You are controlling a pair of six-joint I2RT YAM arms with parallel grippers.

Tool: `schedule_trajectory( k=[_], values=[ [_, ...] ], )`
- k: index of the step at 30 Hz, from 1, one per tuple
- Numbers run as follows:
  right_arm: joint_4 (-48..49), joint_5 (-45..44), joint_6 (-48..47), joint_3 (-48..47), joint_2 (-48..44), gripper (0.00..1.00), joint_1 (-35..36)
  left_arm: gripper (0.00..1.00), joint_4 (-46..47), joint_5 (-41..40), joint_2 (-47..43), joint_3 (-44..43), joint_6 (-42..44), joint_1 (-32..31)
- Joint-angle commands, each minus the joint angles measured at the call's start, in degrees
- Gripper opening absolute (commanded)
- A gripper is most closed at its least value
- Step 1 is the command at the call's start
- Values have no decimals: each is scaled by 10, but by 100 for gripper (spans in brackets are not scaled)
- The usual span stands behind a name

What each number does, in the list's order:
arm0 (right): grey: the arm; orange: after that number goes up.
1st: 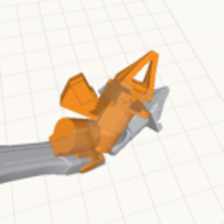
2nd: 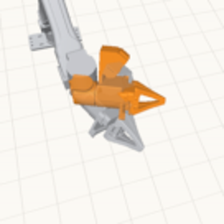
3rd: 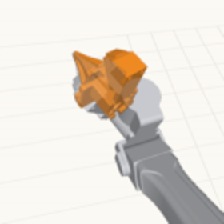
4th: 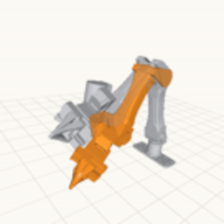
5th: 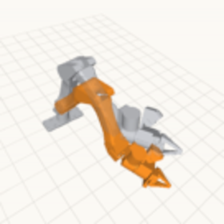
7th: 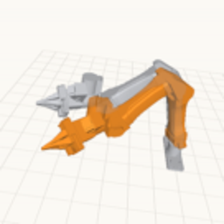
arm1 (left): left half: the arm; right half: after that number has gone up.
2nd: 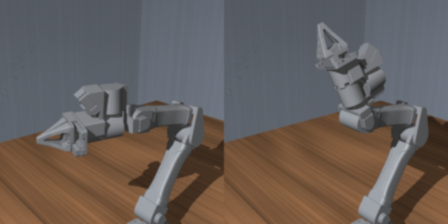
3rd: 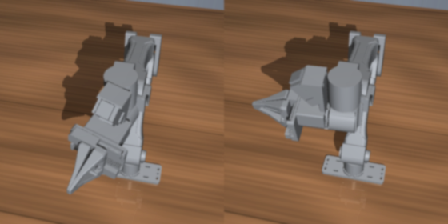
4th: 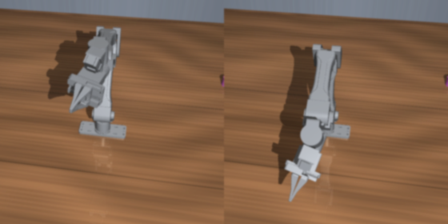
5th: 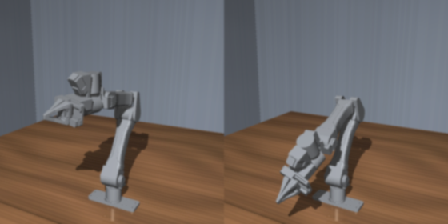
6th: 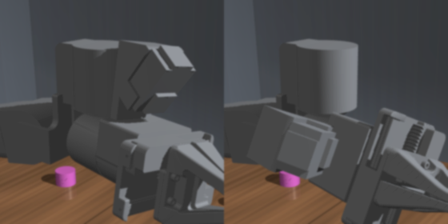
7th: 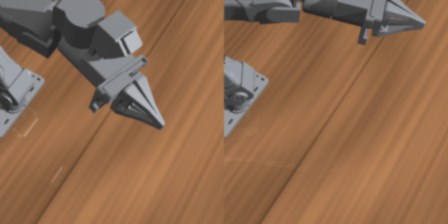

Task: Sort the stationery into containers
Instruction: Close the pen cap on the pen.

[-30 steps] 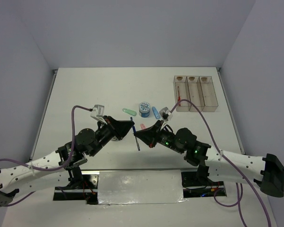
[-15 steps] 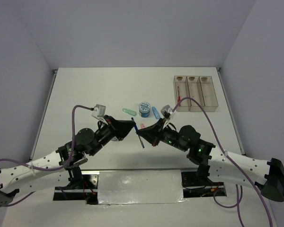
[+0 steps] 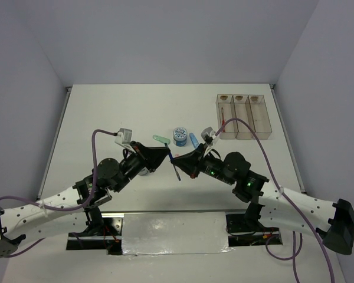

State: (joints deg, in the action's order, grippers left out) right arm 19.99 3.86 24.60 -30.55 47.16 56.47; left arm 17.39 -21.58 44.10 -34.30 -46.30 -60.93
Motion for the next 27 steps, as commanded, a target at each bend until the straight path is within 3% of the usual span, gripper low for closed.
schedule_trajectory(
  k=[1, 21, 27],
  values=[
    [115, -27, -3, -63, -3, 0, -24, 0, -43, 66, 6, 7, 11, -12],
    [95, 74, -25, -148, 39, 0, -89, 0, -31, 92, 13, 32, 8, -13],
    [88, 99, -39, -117, 63, 0, -87, 2, -123, 11, -3, -24, 12, -12]
  ],
)
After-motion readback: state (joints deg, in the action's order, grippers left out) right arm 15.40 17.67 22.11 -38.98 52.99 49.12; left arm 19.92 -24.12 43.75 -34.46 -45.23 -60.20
